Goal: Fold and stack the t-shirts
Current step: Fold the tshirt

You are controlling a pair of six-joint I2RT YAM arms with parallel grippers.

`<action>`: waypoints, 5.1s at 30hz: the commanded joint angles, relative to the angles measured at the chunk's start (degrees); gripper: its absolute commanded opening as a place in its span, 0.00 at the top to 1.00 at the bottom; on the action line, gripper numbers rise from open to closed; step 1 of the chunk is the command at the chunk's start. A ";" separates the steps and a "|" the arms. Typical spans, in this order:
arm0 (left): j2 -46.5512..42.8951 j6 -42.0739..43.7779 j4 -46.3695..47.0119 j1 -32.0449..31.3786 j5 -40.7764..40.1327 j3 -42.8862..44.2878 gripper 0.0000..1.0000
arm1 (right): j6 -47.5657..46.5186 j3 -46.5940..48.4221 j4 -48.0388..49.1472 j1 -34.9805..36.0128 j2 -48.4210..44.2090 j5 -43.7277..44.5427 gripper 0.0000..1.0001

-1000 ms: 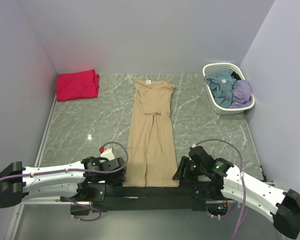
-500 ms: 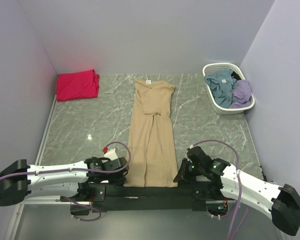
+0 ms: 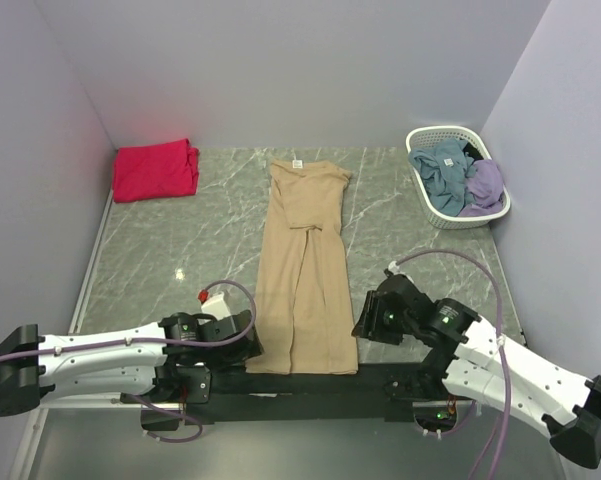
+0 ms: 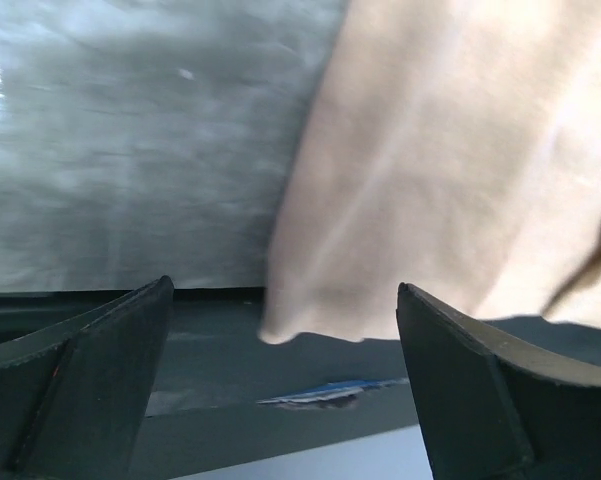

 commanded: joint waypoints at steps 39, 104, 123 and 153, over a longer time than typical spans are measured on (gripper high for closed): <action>-1.96 -2.63 -12.93 -0.34 -12.99 8.39 0.01 | 4.83 23.83 -5.20 27.77 47.64 18.74 0.58; -1.78 5.80 13.70 -0.26 -2.01 -4.62 0.01 | 4.30 -6.13 16.49 15.03 11.17 0.20 0.27; -6.44 5.28 11.26 -0.26 3.89 -7.71 0.19 | 8.79 -12.91 22.05 14.68 6.16 -5.08 0.46; -4.33 7.65 9.93 -0.70 4.85 -3.93 0.99 | 7.21 -10.71 22.23 14.68 9.67 -5.35 1.00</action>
